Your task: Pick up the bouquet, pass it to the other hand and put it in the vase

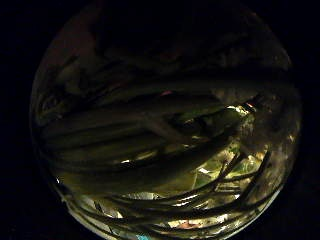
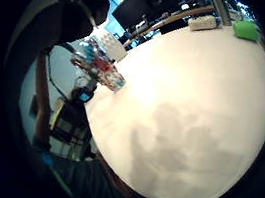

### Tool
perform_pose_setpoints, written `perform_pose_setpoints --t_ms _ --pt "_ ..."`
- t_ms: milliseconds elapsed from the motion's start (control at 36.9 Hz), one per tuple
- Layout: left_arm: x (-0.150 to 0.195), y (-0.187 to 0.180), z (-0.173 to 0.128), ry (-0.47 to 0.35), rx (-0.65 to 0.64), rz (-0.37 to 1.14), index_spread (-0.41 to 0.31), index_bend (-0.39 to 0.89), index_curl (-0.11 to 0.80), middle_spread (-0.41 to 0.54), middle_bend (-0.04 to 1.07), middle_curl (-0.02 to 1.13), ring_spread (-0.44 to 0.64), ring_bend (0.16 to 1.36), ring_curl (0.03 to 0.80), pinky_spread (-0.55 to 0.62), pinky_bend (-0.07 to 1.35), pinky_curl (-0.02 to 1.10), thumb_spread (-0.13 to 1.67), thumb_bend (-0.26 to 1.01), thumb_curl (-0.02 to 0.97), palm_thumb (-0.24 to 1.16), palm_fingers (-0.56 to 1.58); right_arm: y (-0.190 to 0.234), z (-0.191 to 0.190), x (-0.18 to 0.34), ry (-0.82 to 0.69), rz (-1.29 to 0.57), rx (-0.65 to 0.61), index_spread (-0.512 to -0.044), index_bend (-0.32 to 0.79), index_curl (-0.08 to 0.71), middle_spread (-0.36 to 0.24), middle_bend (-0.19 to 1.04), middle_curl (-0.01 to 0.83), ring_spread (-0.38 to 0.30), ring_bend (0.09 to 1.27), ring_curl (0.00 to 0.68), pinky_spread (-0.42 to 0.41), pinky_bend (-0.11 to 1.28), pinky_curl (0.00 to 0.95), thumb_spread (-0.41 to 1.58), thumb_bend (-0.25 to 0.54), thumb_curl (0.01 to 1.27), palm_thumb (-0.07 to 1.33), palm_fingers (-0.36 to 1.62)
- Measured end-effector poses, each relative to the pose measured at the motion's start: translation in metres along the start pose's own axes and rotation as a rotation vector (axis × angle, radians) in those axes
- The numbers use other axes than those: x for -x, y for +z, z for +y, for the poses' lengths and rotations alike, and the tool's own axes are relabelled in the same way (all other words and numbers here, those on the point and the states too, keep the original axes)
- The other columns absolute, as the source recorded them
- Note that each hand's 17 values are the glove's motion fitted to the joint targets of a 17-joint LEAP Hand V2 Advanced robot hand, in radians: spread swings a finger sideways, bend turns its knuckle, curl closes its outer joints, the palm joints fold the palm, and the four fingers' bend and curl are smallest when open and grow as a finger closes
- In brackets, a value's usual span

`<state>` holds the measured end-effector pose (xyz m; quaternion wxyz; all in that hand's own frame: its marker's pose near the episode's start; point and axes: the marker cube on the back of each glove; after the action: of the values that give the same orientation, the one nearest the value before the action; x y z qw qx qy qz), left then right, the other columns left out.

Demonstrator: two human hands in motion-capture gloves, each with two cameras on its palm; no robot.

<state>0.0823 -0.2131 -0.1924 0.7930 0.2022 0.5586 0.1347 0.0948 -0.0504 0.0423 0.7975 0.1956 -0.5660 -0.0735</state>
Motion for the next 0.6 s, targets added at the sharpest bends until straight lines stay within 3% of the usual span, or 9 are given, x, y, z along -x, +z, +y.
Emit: perform_pose_setpoints --t_ms 54,109,298,407,434,461,488,570,597 --pt "0.018 0.003 0.003 -0.124 0.011 0.019 -0.268 0.13 0.326 -0.327 0.47 0.56 -0.36 0.77 0.471 -0.40 0.62 0.44 0.36 -0.03 0.723 0.93 1.23 -0.006 0.000 -0.006 -0.024 0.102 0.001 -0.294 0.13 0.336 -0.138 0.32 0.447 -0.108 0.44 0.375 0.202 0.40 0.351 1.03 -0.023 0.56 0.85 0.85" --pt "0.032 0.006 0.003 -0.174 0.018 0.021 -0.266 0.13 0.328 -0.327 0.47 0.56 -0.35 0.77 0.472 -0.40 0.62 0.44 0.36 -0.03 0.725 0.93 1.23 -0.010 0.001 -0.009 -0.043 0.176 0.006 -0.294 0.14 0.338 -0.136 0.30 0.445 -0.102 0.42 0.375 0.215 0.40 0.352 1.04 -0.026 0.56 0.84 0.84" --pt "0.065 0.015 0.007 -0.230 0.110 0.044 -0.261 0.14 0.337 -0.328 0.48 0.57 -0.35 0.74 0.469 -0.38 0.58 0.43 0.38 -0.04 0.728 0.92 1.18 0.004 0.005 0.017 -0.119 -0.025 0.041 -0.293 0.15 0.340 -0.110 0.26 0.433 -0.062 0.36 0.366 0.255 0.36 0.347 1.06 -0.034 0.53 0.78 0.77" --pt "0.074 0.014 0.011 -0.222 0.182 0.029 -0.225 0.04 0.304 -0.317 0.46 0.57 -0.34 0.73 0.464 -0.35 0.56 0.43 0.50 -0.06 0.697 0.86 1.03 0.001 0.007 0.009 -0.048 0.157 0.042 -0.293 0.15 0.342 -0.098 0.24 0.429 -0.044 0.34 0.362 0.272 0.35 0.344 1.08 -0.027 0.52 0.77 0.76" --pt "0.075 0.013 0.013 -0.218 0.201 0.016 -0.156 -0.12 0.245 -0.295 0.42 0.56 -0.33 0.77 0.475 -0.28 0.53 0.42 0.59 -0.09 0.656 0.78 0.76 0.001 0.007 0.012 -0.051 0.164 0.042 -0.294 0.14 0.340 -0.094 0.23 0.428 -0.038 0.33 0.360 0.277 0.35 0.345 1.08 -0.027 0.52 0.77 0.75" --pt "0.076 0.012 0.016 -0.213 0.222 0.001 -0.080 -0.11 0.231 -0.236 0.30 0.55 -0.28 0.74 0.489 -0.18 0.55 0.46 0.61 -0.12 0.629 0.72 0.37 0.003 0.007 0.016 -0.061 0.153 0.042 -0.294 0.14 0.340 -0.092 0.23 0.426 -0.035 0.33 0.361 0.279 0.35 0.343 1.08 -0.026 0.52 0.76 0.75" --pt "0.077 0.010 0.019 -0.209 0.244 -0.015 -0.044 -0.08 0.228 -0.185 0.29 0.59 -0.24 0.77 0.537 -0.12 0.61 0.50 0.63 -0.11 0.613 0.69 0.25 0.004 0.007 0.018 -0.067 0.147 0.040 -0.294 0.14 0.339 -0.090 0.23 0.426 -0.032 0.33 0.360 0.281 0.34 0.342 1.09 -0.025 0.52 0.76 0.75" --pt "0.076 0.003 0.027 -0.211 0.301 -0.066 0.072 -0.04 0.180 0.026 0.16 0.55 -0.02 0.75 0.514 0.09 0.68 0.50 0.68 -0.11 0.560 0.59 -0.10 0.005 0.007 0.015 -0.047 0.215 0.036 -0.293 0.14 0.336 -0.087 0.22 0.424 -0.026 0.32 0.360 0.293 0.33 0.342 1.09 -0.023 0.51 0.76 0.76" --pt "0.074 0.001 0.030 -0.217 0.312 -0.079 0.102 -0.04 0.161 0.075 0.13 0.51 0.03 0.74 0.486 0.14 0.68 0.48 0.69 -0.10 0.548 0.57 -0.12 0.005 0.007 0.015 -0.044 0.230 0.036 -0.293 0.14 0.335 -0.086 0.22 0.424 -0.024 0.32 0.360 0.294 0.33 0.339 1.09 -0.022 0.51 0.76 0.76"
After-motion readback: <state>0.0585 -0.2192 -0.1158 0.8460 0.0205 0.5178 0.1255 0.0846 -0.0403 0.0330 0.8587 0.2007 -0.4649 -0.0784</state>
